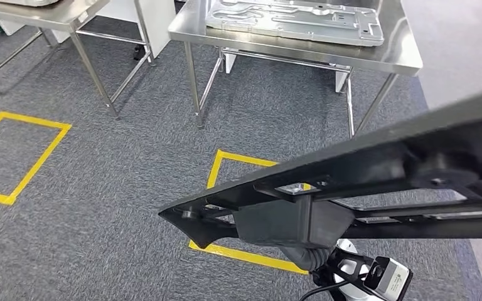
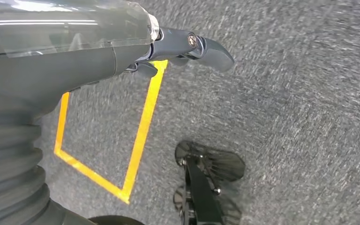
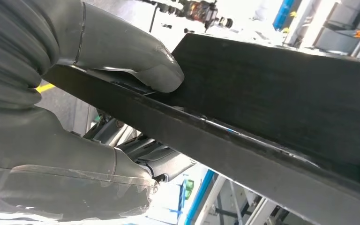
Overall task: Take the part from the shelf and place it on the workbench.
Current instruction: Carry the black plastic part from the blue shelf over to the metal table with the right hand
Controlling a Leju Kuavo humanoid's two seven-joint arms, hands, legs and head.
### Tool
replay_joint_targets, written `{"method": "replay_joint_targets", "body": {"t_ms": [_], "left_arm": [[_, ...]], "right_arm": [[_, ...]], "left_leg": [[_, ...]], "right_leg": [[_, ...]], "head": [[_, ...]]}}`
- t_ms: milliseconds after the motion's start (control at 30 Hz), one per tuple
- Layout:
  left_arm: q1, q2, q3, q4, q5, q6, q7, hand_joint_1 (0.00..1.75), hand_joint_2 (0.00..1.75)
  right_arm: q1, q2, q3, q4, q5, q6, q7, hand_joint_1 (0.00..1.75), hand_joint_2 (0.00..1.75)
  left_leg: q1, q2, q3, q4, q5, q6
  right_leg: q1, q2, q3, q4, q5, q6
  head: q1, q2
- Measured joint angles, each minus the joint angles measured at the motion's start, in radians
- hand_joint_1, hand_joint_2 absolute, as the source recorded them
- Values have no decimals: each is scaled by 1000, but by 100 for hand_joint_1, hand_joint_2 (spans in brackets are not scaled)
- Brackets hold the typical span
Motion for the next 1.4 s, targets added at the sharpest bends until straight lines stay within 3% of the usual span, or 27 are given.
{"method": "replay_joint_targets", "body": {"t_ms": [67,100,133,200,267,300,367,400,467,533,567,600,633,667,733,800,900,967,1067,1100,1133,1167,1233,1267,1300,1400], "left_arm": [[5,0,1,0,1,0,-5,0,175],[8,0,1,0,1,0,-6,0,175],[8,0,1,0,1,-1,-8,0,175],[7,-1,1,0,1,-4,-10,0,175],[7,-2,1,0,0,-7,-12,0,175],[7,-2,1,0,-1,-8,-14,0,175],[5,-2,1,0,-2,-9,-17,0,175],[4,-2,1,0,-3,-9,-18,0,175],[3,-2,1,0,-4,-9,-20,0,175],[7,-3,1,0,-5,-9,-20,0,175],[10,-3,1,0,-5,-9,-19,0,175],[13,-3,1,0,-5,-9,-19,0,175],[14,-3,1,0,-5,-10,-18,0,175],[15,-2,1,0,-5,-11,-17,0,175],[12,-2,1,0,-5,-16,-15,0,175],[8,-1,1,0,-5,-23,-15,0,175],[5,1,1,0,-6,-34,-15,0,175],[5,1,1,0,-7,-39,-16,0,175],[6,3,1,0,-10,-43,-16,0,175],[6,3,1,0,-10,-44,-16,0,175],[6,3,1,0,-10,-44,-16,0,175],[6,3,1,0,-10,-44,-15,0,175],[6,3,1,0,-10,-44,-15,0,175],[5,4,1,0,-10,-45,-15,0,175],[5,4,1,0,-10,-45,-15,0,175],[2,5,1,0,-9,-45,-12,0,175]], "right_arm": [[10,0,1,0,10,-4,-1,175,175],[16,0,1,0,13,-4,-1,175,175],[20,0,1,1,16,-4,-1,175,175],[23,-1,1,1,18,-4,-1,175,175],[23,-1,1,0,18,-4,-1,175,175],[25,-1,1,-1,18,-4,-1,175,175],[34,-1,1,-5,21,-6,-1,175,175],[43,-1,1,-9,24,-7,-1,175,175],[56,-1,1,-18,29,-9,-1,175,175],[67,-2,1,-24,33,-10,-1,175,175],[73,-2,1,-25,36,-11,-1,175,175],[81,-3,1,-27,39,-13,-1,175,175],[87,-3,1,-29,42,-16,-1,175,175],[91,-3,1,-32,46,-18,-1,175,175],[92,-4,1,-37,52,-23,-1,175,175],[88,-4,1,-40,54,-25,-1,175,175],[78,-4,1,-43,54,-29,-1,175,175],[68,-4,1,-45,54,-34,-1,175,175],[52,-4,1,-45,52,-37,-1,175,175],[49,-4,1,-43,50,-37,-1,175,175],[45,-4,1,-40,48,-37,-1,175,175],[41,-4,1,-38,47,-36,-1,175,175],[33,-4,1,-36,46,-36,-1,175,175],[30,-4,1,-36,46,-36,-1,175,175],[26,-4,1,-35,46,-36,-1,175,175],[16,-4,1,-33,41,-36,-1,175,175]], "left_leg": [[-2,23,0,0,-2,3],[-2,36,0,0,-3,2],[-2,48,1,0,-5,1],[-3,69,6,0,-9,-3],[-7,87,13,1,-15,-12],[-9,96,16,1,-17,-18],[-10,115,23,-2,-21,-30],[-9,115,26,-1,-25,-36],[-6,78,13,43,-59,-46],[-3,27,-43,168,-125,-50],[-2,16,-78,237,-152,-51],[-2,12,-102,280,-161,-52],[-2,10,-109,287,-148,-51],[-2,9,-98,251,-116,-49],[-3,2,-43,112,-39,-41],[-7,-6,-7,21,-8,-30],[-8,-6,-2,4,-8,-13],[-4,-2,5,-4,-6,-2],[-3,6,10,-6,-10,6],[-3,9,12,-6,-13,5],[-3,11,16,-5,-17,4],[-3,12,23,-5,-22,1],[-2,14,40,-6,-34,-6],[-4,15,46,-5,-41,-11],[-5,16,50,-6,-47,-17],[-7,21,63,-15,-60,-35]], "right_leg": [[-5,-22,-64,125,-56,8],[-7,-24,-81,155,-60,10],[-9,-28,-78,145,-45,11],[-8,-53,-12,20,23,7],[-1,-89,52,-100,64,-5],[3,-97,64,-126,69,-12],[7,-80,62,-133,69,-23],[5,-68,64,-137,71,-29],[-2,-48,71,-147,76,-42],[-4,-25,74,-151,78,-50],[-2,-12,74,-150,78,-52],[0,-1,74,-148,77,-54],[1,10,75,-147,76,-55],[2,20,77,-144,74,-54],[3,34,80,-139,68,-50],[5,42,79,-134,63,-41],[3,43,75,-133,59,-23],[2,18,60,-96,36,-11],[-6,-19,-40,89,-46,7],[-10,-22,-71,138,-56,11],[-13,-24,-85,153,-47,14],[-15,-26,-78,128,-18,15],[-17,-36,-16,-5,59,12],[-15,-40,13,-66,81,7],[-11,-43,33,-105,90,0],[-6,-38,45,-125,77,-22]], "head": [[0,0],[0,0],[0,0],[0,0],[0,0],[0,0],[0,0],[0,0],[0,0],[0,0],[0,0],[0,0],[0,0],[0,0],[0,0],[0,0],[0,0],[0,0],[0,0],[0,0],[0,0],[0,0],[0,0],[0,0],[0,0],[0,0]]}}
